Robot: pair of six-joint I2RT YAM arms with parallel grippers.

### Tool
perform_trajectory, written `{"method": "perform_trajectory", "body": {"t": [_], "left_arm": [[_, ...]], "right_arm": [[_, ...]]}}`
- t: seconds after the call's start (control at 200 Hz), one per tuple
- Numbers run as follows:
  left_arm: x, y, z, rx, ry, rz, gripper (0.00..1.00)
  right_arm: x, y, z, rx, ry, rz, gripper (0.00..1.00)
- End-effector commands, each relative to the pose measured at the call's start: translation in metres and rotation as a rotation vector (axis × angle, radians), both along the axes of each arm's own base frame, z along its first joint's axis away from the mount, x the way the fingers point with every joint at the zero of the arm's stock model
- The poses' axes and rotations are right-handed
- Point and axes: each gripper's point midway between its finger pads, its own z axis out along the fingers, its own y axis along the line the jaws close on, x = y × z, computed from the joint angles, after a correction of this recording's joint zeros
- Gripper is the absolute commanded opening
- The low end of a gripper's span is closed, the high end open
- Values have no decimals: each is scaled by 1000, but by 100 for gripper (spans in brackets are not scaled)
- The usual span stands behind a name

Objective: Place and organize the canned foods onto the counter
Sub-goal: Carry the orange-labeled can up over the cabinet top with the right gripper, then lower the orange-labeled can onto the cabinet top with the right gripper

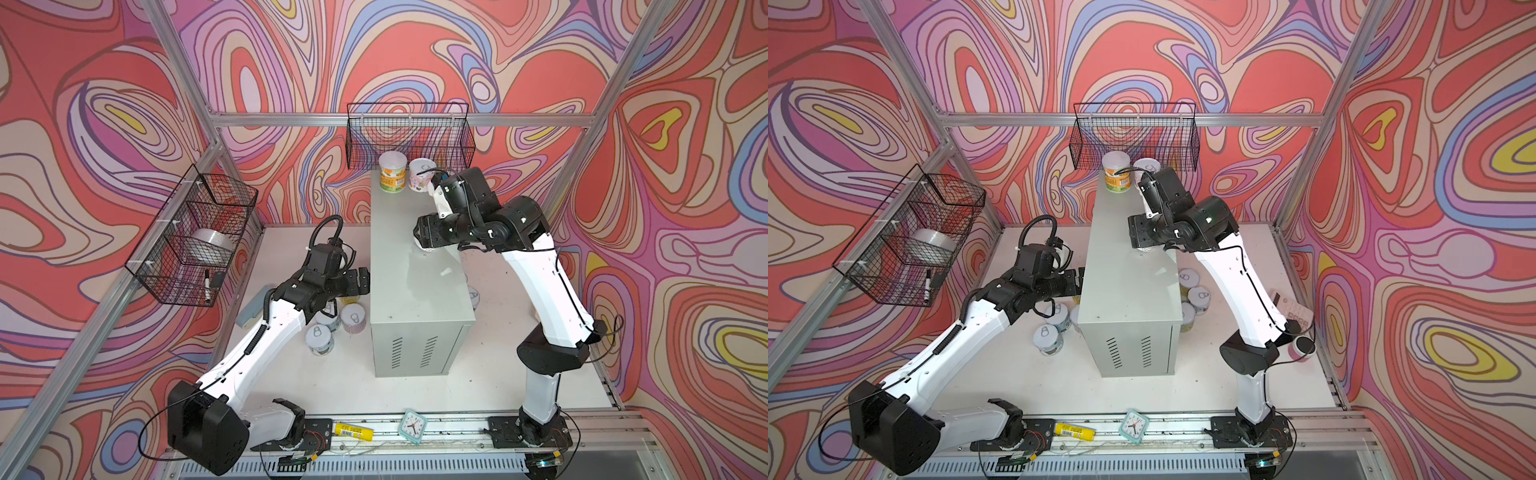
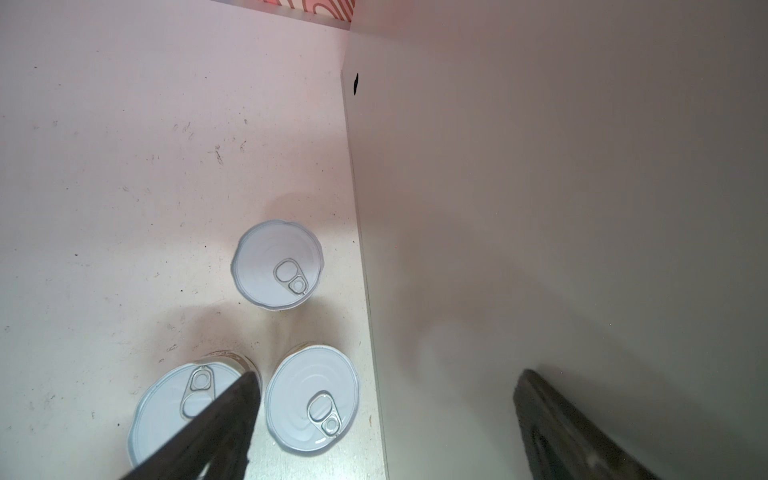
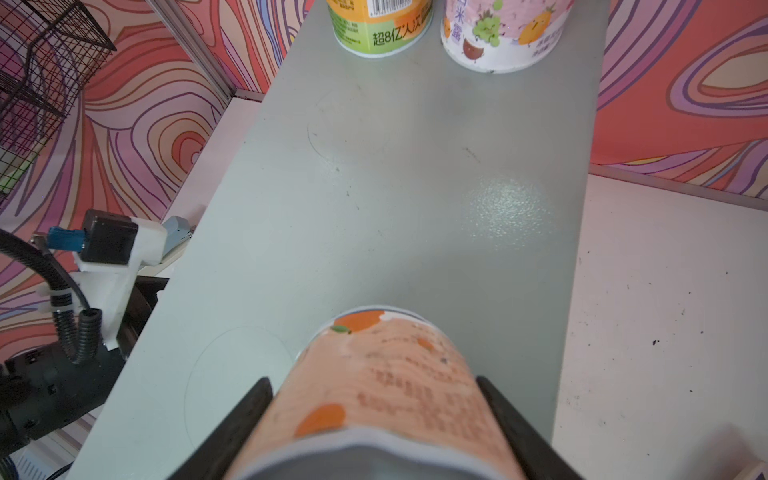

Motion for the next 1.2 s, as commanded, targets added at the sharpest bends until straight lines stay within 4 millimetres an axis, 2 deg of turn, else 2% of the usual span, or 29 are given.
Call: {"method": "perform_trajectory", "body": {"t": [0.0, 0.145, 0.24, 0.335, 0.376, 0.466, 0.651, 0.791, 0.801, 0.821, 0.921, 0.981, 1.192], "left_arm": [[-4, 3, 4, 0, -6, 5, 96], [-5, 3, 6, -5, -9, -1, 96], [-7, 4, 7, -5, -15, -2, 96], [-8, 4, 5, -3, -11, -1, 96], [-8, 4, 4, -5, -10, -1, 96], [-8, 5, 5, -4, -13, 2, 96], [-6, 6, 12, 6, -34, 2, 96], [-5, 6, 19, 9, -44, 0, 96], [-5, 6, 20, 8, -46, 0, 96], [-6, 6, 21, 10, -46, -1, 96], [-8, 8, 22, 11, -44, 1, 96], [-11, 8, 22, 7, -41, 2, 96], [-17, 9, 17, 10, -5, -4, 95]], "right_arm": [[2, 5, 6, 7, -29, 7, 62], [1, 11, 15, 47, -52, 32, 78], [3, 14, 15, 54, -54, 39, 81], [6, 19, 18, 74, -67, 47, 93], [8, 20, 20, 79, -74, 49, 95], [9, 20, 29, 91, -105, 48, 95], [5, 13, 65, 142, -213, 50, 94], [-6, 4, 81, 182, -258, 48, 91], [-11, 0, 90, 199, -277, 49, 91], [-15, -3, 94, 211, -290, 48, 91], [-29, -17, 103, 237, -323, 34, 89], [-36, -26, 104, 231, -333, 25, 88], [-50, -44, 69, 190, -291, -6, 86]]}}
